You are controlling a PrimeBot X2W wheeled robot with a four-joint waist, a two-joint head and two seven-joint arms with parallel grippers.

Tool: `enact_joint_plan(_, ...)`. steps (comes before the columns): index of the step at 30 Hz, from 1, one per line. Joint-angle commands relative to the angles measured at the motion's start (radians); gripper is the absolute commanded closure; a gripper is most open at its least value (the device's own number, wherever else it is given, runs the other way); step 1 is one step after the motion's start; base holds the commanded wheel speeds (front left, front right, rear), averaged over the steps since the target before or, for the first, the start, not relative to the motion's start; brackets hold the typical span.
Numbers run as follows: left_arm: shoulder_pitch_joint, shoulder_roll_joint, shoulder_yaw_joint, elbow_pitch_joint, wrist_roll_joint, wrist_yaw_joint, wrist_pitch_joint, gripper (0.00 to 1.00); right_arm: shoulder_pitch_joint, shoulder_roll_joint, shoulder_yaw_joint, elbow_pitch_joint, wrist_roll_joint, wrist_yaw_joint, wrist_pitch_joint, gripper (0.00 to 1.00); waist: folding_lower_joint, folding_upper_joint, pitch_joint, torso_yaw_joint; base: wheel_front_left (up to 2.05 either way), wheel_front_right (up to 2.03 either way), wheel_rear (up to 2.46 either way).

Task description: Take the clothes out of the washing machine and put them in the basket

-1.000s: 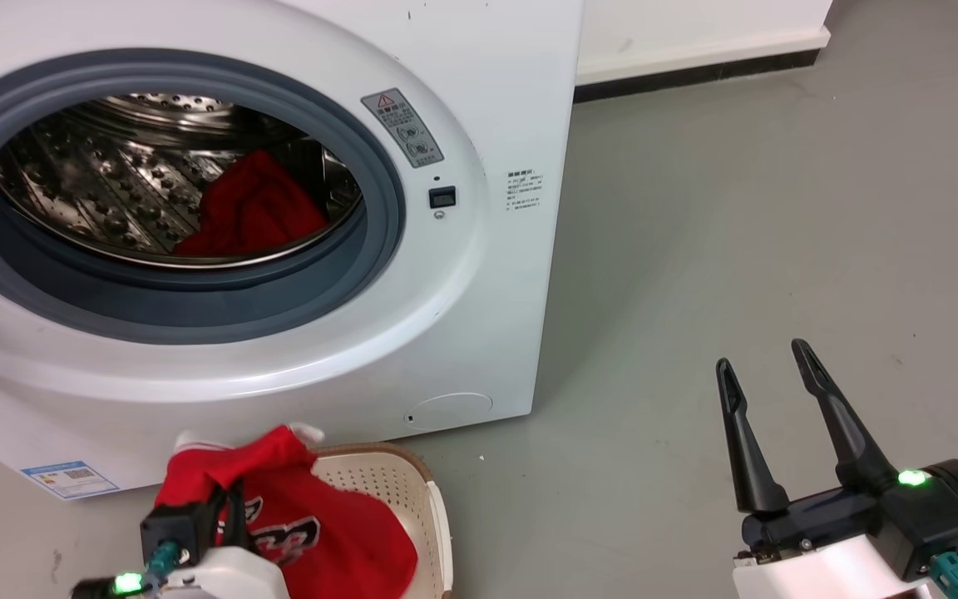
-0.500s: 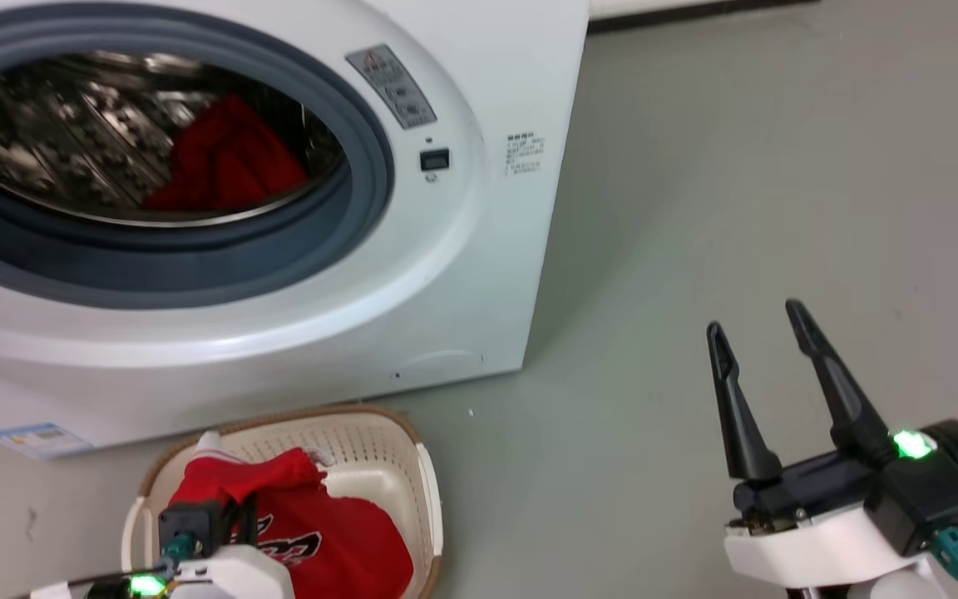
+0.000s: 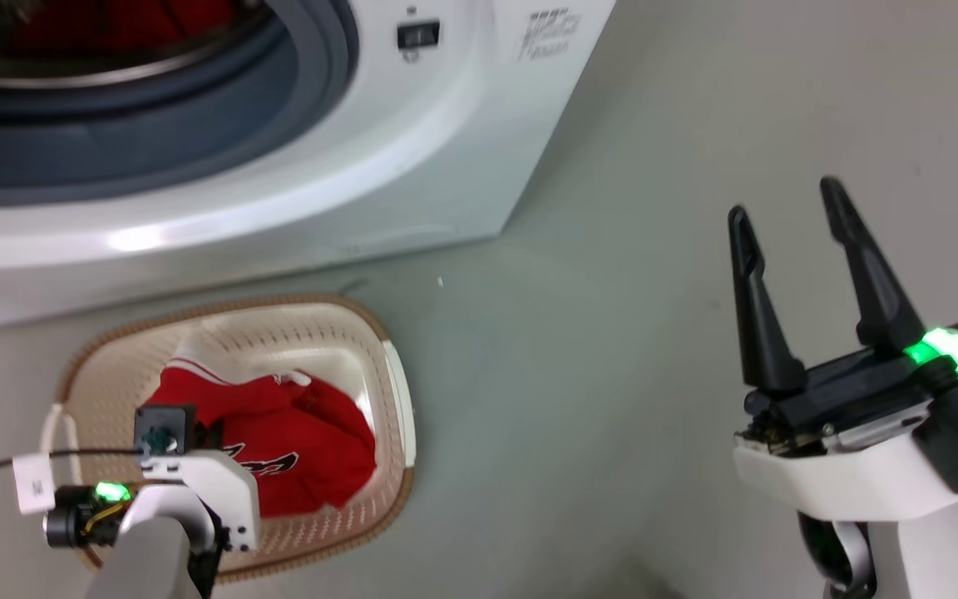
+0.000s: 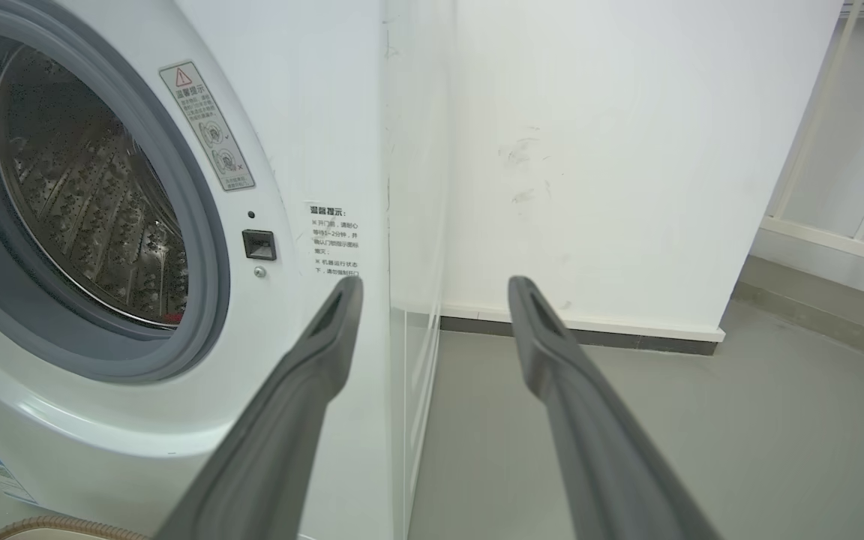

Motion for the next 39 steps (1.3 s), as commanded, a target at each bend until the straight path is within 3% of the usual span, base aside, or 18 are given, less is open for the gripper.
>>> enact_joint_plan(1, -0.020, 0.010, -0.004, 0.010, 0.007, -0.001, 0.001, 1.00, -0.021, 0.001, -0.002, -0.005, 0.005, -0.001, -0.002, 0.00, -0.0002, 0.0000, 0.092, -0.011, 0.00, 0.00, 0.00)
enact_joint_plan(10, -0.173, 0.041, -0.047, 0.157, 0.031, 0.005, 0.030, 1.00, -0.085, 0.001, -0.022, -0.035, 0.032, -0.001, -0.002, 0.00, -0.0002, 0.0000, 0.236, -0.022, 0.00, 0.00, 0.00)
enact_joint_plan(19, -0.215, 0.042, -0.073, 0.200, 0.037, 0.035, 0.073, 1.00, -0.107, 0.001, -0.032, -0.039, 0.041, -0.001, -0.002, 0.00, -0.0002, 0.0000, 0.279, -0.028, 0.00, 0.00, 0.00)
enact_joint_plan(21, -0.209, 0.038, -0.080, 0.203, 0.039, 0.038, 0.064, 0.00, -0.106, 0.001, -0.032, -0.034, 0.037, -0.001, -0.002, 0.00, -0.0002, 0.0000, 0.270, -0.027, 0.00, 0.00, 0.00)
enact_joint_plan(29, -0.151, 0.012, -0.096, 0.209, 0.030, 0.042, 0.019, 0.00, -0.065, 0.001, -0.033, -0.008, 0.016, -0.001, -0.003, 0.00, -0.0002, 0.0000, 0.172, -0.003, 0.00, 0.00, 0.00)
enact_joint_plan(34, -0.104, 0.000, -0.106, 0.202, 0.026, 0.023, 0.000, 0.00, -0.023, 0.001, -0.031, 0.013, -0.003, -0.001, -0.003, 0.00, -0.0002, 0.0000, 0.077, 0.015, 0.00, 0.00, 0.00)
enact_joint_plan(39, -0.027, -0.012, -0.104, 0.115, 0.009, 0.020, -0.005, 0.00, 0.027, 0.001, -0.035, 0.035, -0.021, -0.001, -0.003, 0.00, -0.0002, 0.0000, -0.028, 0.039, 0.00, 0.00, 0.00)
